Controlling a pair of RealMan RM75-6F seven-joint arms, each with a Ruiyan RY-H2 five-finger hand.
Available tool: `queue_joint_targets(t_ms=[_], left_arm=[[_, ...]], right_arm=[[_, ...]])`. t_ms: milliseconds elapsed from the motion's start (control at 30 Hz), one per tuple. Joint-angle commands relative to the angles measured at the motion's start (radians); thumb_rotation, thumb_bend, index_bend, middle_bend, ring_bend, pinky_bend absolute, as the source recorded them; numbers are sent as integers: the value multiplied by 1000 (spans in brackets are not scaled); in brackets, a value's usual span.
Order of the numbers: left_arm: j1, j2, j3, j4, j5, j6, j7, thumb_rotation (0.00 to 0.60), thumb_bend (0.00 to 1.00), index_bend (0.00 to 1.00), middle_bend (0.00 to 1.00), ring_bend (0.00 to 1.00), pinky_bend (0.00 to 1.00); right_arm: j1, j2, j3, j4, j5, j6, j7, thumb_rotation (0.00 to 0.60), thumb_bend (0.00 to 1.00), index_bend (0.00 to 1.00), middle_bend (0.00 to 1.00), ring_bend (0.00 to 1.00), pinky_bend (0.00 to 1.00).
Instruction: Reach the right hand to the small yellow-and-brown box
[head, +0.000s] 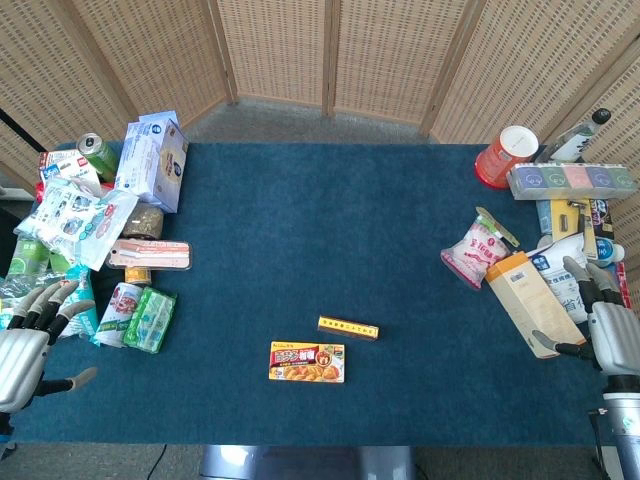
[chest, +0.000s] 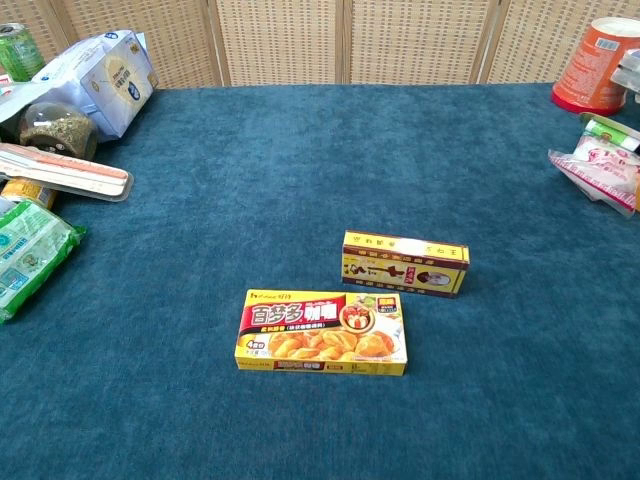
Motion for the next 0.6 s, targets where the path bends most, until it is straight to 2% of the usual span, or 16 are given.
queue_joint_targets(t_ms=[33, 200, 367, 600], left_arm=[[-1, -1, 0, 1, -1, -3, 1, 600, 0, 221, 0, 0, 0], [0, 0, -1, -1, 1, 2, -2, 600, 0, 221, 0, 0, 0], [-2, 2, -6, 3, -8, 2, -11, 600, 0, 220, 0, 0, 0], [-5, 3, -10, 6, -17, -2, -18, 600, 0, 221, 0, 0, 0]], right_arm=[[1, -3, 1, 3, -4, -7, -1, 600, 0, 0, 0, 0, 49], [8, -17, -2, 1, -15, -38, 4, 600, 0, 0, 0, 0, 49], [46, -29, -1, -61, -39, -106, 30, 600, 0, 0, 0, 0, 49], [142, -90, 1, -162, -90, -218, -82, 600, 0, 0, 0, 0, 49]])
